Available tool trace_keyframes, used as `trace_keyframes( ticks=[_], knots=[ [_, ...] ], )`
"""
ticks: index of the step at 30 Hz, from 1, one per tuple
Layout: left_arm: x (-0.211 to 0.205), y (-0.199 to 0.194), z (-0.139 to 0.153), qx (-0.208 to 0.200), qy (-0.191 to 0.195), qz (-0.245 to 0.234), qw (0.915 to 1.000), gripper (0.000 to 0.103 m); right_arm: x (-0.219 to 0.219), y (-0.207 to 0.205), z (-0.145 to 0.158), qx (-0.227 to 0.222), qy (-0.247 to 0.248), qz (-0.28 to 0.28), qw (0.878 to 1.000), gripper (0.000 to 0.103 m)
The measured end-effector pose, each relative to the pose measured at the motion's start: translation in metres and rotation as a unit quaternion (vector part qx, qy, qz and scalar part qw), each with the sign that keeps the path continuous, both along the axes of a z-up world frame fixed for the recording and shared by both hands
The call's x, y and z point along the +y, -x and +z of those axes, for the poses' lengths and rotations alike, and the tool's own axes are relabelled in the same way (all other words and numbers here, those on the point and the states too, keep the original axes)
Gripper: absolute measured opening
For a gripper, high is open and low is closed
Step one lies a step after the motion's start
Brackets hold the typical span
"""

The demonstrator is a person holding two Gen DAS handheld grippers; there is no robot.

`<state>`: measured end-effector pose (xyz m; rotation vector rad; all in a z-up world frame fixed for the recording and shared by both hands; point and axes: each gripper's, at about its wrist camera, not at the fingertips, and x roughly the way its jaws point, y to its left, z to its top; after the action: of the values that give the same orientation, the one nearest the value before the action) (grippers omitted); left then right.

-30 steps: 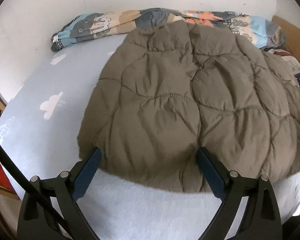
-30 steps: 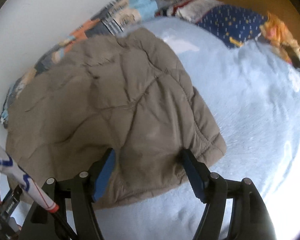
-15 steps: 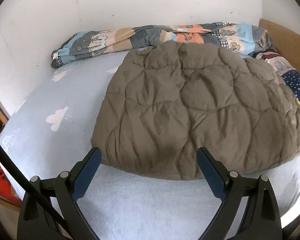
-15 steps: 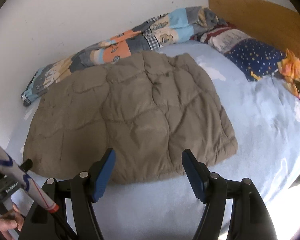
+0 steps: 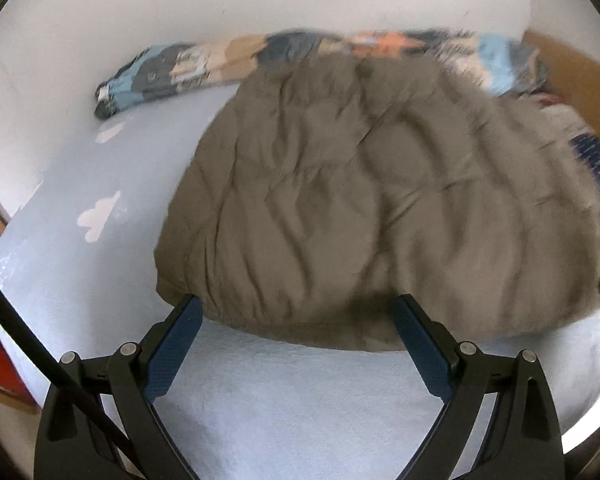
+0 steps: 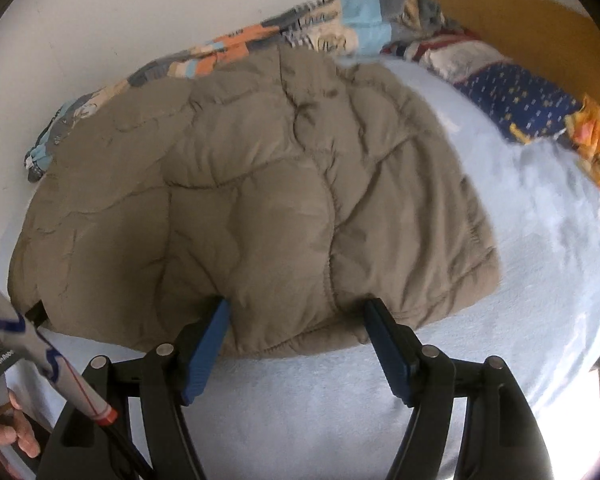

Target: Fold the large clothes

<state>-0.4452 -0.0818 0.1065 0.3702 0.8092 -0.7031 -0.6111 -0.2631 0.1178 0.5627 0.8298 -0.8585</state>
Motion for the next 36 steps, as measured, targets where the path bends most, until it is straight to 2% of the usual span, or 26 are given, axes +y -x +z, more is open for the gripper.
trace_keyframes(
  ticks=[4, 9, 12, 16, 20, 23, 25, 29, 32, 34, 36],
  knots=[
    [0.022, 0.036, 0.036, -0.026, 0.048, -0.029, 0.9981, 0.096, 0.016, 0.019, 0.027, -0.026, 0.034, -0.005, 0.999, 0.075],
    [0.055, 0.077, 0.088, -0.055, 0.098, -0.059, 0.9918, 0.096, 0.056, 0.046, 0.057, -0.04, 0.036, -0.014, 0.998, 0.075],
    [0.073, 0.096, 0.127, -0.084, 0.114, -0.066, 0.9877, 0.096, 0.086, 0.053, 0.091, -0.057, 0.044, 0.009, 0.997, 0.079],
    [0.101, 0.112, 0.182, -0.125, 0.143, -0.064, 0.9797, 0.1, 0.116, 0.064, 0.149, -0.076, 0.089, 0.03, 0.993, 0.087],
    [0.12, 0.118, 0.222, -0.135, 0.147, -0.056, 0.9782, 0.1, 0.142, 0.079, 0.208, -0.121, 0.115, 0.05, 0.985, 0.093],
    [0.133, 0.126, 0.242, -0.133, 0.163, -0.069, 0.9753, 0.101, 0.16, 0.089, 0.243, -0.137, 0.156, 0.056, 0.977, 0.101],
    [0.143, 0.132, 0.249, -0.127, 0.184, -0.073, 0.9719, 0.102, 0.169, 0.093, 0.258, -0.152, 0.173, 0.065, 0.971, 0.103],
    [0.146, 0.138, 0.247, -0.133, 0.173, -0.019, 0.9757, 0.102, 0.184, 0.091, 0.254, -0.161, 0.17, 0.06, 0.97, 0.103],
    [0.142, 0.137, 0.237, -0.144, 0.125, 0.002, 0.9817, 0.102, 0.197, 0.093, 0.242, -0.182, 0.17, 0.068, 0.966, 0.103],
    [0.139, 0.131, 0.229, -0.128, 0.106, 0.002, 0.9861, 0.102, 0.211, 0.088, 0.238, -0.16, 0.206, 0.063, 0.963, 0.103],
    [0.135, 0.124, 0.223, -0.11, 0.101, 0.001, 0.9888, 0.102, 0.222, 0.077, 0.238, -0.12, 0.237, 0.089, 0.96, 0.103]
  ],
)
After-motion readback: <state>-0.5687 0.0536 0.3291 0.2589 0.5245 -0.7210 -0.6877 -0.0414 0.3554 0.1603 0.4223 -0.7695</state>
